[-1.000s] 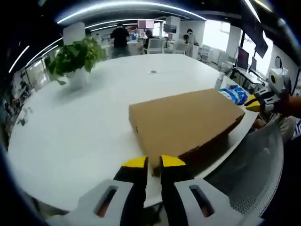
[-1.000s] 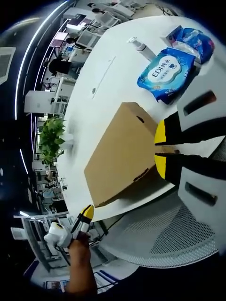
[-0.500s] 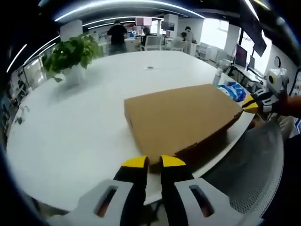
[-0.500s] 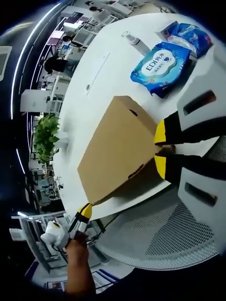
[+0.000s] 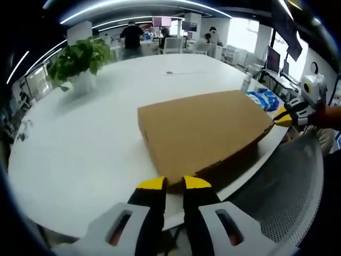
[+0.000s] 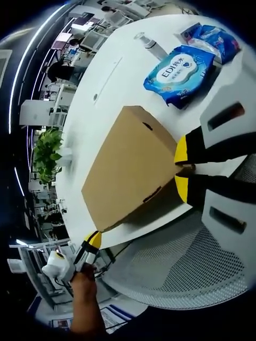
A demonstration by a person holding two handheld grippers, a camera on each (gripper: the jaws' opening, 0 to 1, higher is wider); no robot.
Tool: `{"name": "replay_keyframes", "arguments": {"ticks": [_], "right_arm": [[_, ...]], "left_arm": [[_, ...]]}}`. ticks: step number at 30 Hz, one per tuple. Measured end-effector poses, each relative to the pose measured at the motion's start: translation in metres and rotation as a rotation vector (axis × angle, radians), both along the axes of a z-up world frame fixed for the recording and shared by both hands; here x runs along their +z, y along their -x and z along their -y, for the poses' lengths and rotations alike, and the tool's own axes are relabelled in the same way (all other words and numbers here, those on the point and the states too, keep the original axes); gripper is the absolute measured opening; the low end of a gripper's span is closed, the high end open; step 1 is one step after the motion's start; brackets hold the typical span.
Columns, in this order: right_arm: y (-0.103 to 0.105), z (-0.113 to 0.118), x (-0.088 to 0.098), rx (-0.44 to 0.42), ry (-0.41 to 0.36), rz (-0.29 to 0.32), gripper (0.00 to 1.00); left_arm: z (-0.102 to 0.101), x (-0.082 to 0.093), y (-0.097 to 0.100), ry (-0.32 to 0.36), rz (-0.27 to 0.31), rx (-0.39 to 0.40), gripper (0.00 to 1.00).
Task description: Operate the shoe box by opening the lid, removing the specified soft item, and placing it in the target area until the item is outside and the box remains undamaged.
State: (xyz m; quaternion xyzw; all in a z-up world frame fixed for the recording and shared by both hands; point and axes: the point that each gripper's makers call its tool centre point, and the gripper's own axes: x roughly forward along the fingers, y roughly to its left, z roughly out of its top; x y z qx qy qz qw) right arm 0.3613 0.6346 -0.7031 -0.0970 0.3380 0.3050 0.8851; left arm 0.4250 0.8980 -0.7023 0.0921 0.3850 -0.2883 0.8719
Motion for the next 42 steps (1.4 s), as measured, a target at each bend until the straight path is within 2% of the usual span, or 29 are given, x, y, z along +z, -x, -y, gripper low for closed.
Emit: {"name": "replay_keyframes", "arguments": {"ticks": [5, 8, 10, 14, 21, 26, 34, 42], "right_arm": [[0.001, -0.001, 0.0, 0.002, -0.002, -0.007, 0.08], [-0.002, 0.002, 0.011, -0.012, -0.01, 0.029, 0.14], [0.0, 0.005, 0.009, -0.009, 0.005, 0.025, 0.16], [0.006, 0.012, -0.007, -0.008, 0.03, -0.016, 0.19], [0.006, 0.009, -0.011, -0.004, 0.028, -0.02, 0.21], [0.001, 0.007, -0.014, 0.004, 0.033, -0.022, 0.19], [-0.003, 0.005, -0.017, 0.001, 0.016, -0.027, 0.14], [-0.009, 0.009, -0.017, -0.01, 0.013, -0.018, 0.14]], "left_arm": [[-0.001, -0.001, 0.0, -0.002, -0.007, -0.005, 0.08], [-0.007, 0.007, 0.0, -0.008, 0.015, -0.004, 0.09], [-0.011, 0.008, 0.001, -0.032, 0.03, -0.028, 0.11], [-0.013, -0.003, 0.011, -0.055, 0.009, -0.078, 0.17], [-0.003, -0.018, 0.016, -0.07, -0.012, -0.127, 0.2], [0.0, -0.024, 0.011, -0.094, -0.012, -0.134, 0.19], [0.0, -0.025, 0.002, -0.11, -0.02, -0.117, 0.15], [0.004, -0.025, -0.002, -0.104, -0.031, -0.113, 0.15]]}}
